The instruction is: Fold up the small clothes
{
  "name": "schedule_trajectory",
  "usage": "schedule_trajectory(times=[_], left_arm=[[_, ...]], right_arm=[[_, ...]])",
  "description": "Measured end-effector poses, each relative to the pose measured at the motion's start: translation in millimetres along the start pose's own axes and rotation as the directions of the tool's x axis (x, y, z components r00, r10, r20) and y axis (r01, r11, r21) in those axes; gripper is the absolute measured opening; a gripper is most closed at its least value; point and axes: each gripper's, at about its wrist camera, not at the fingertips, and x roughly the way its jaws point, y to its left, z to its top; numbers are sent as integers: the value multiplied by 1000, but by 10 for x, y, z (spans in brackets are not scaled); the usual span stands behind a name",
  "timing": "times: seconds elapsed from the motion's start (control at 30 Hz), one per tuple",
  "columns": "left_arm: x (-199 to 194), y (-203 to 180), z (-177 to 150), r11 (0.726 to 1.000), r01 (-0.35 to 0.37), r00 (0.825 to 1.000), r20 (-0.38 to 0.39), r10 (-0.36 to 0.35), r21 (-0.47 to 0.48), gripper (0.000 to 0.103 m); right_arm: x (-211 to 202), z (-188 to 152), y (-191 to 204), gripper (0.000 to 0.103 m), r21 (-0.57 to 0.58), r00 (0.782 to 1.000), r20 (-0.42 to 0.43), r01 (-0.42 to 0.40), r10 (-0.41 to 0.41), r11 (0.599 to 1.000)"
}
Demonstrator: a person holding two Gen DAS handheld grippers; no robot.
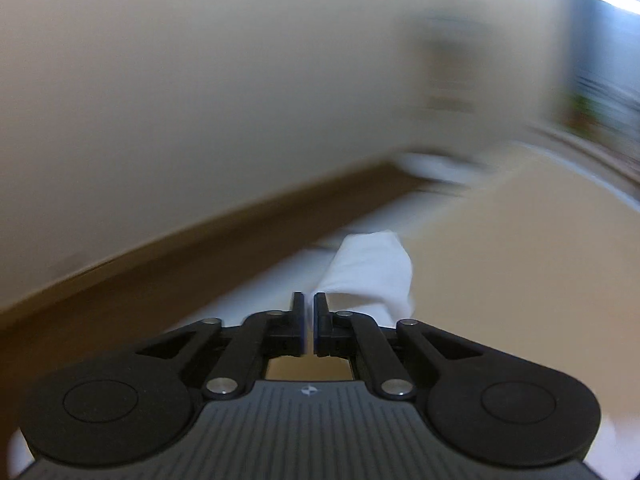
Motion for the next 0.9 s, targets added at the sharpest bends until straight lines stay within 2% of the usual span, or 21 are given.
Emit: schedule_trajectory(times=[0.03, 0.07, 0.13, 0.2, 0.23, 0.27, 0.3, 0.33, 0.37, 0.4, 0.43, 0.47, 0.5, 0.57, 0.63, 0.73, 0.83, 0.9], left_arm=[[153, 284, 40, 994, -87, 996, -39, 85, -64, 3], [215, 451, 39, 989, -101, 993, -75, 93, -110, 3], [165, 502, -55, 991, -6, 997, -81, -5, -132, 9], [33, 305, -217, 992, 105, 991, -75, -110, -74, 27], [-32, 174, -325, 982, 181, 979, -90, -185, -54, 28], [-69, 49, -419, 966, 253, 959, -120, -257, -44, 28], [-83, -87, -490, 948, 315, 936, -154, -317, -37, 28], [-81, -216, -563, 923, 385, 905, -190, -380, -16, 28], [-72, -298, -614, 908, 418, 890, -213, -404, 24, 28], [-29, -428, -692, 903, 415, 893, -240, -382, 110, 30], [57, -508, -776, 906, 377, 908, -269, -322, 190, 30], [185, -552, -883, 916, 314, 920, -319, -228, 250, 30], [181, -497, -936, 919, 302, 922, -323, -214, 255, 30], [-8, -499, -854, 908, 316, 926, -298, -232, 275, 30], [-336, -485, -835, 887, 381, 911, -267, -313, 260, 30], [-733, -514, -851, 836, 491, 856, -317, -409, 247, 30], [-1155, -401, -1125, 764, 596, 779, -410, -474, 250, 30], [-1410, -306, -1422, 712, 658, 722, -473, -505, 245, 30]], right_arm=[[7, -7, 14, 37, -6, 1000, -1, 4, -4, 1000], [27, -15, 26, 38, -9, 1000, -4, 8, -9, 1000], [53, -18, 29, 39, -14, 1000, -9, 23, -23, 1000], [89, 6, 24, 39, -18, 999, -10, 37, -37, 999], [107, 8, 19, 39, -20, 999, -10, 46, -46, 999], [131, 10, 9, 39, -21, 998, -12, 56, -57, 998], [149, 4, 1, 39, -19, 998, -13, 66, -66, 998], [161, 0, -9, 39, -19, 997, -12, 72, -72, 997], [167, -10, -14, 39, -24, 997, -11, 76, -77, 997], [165, -26, -14, 39, -31, 997, -9, 80, -80, 996], [167, -38, -18, 39, -42, 996, -7, 86, -86, 995], [164, -49, -16, 39, -50, 996, -5, 90, -90, 995], [155, -55, -28, 39, -55, 996, -3, 93, -93, 994], [127, -56, -70, 39, -47, 995, -3, 95, -95, 994], [75, -52, -126, 39, -36, 995, 3, 99, -99, 994], [14, -83, -227, 39, -22, 994, 10, 110, -110, 994], [-31, -209, -372, 39, 18, 992, -4, 126, -126, 992], [-90, -339, -449, 39, 53, 993, 4, 116, -116, 992]])
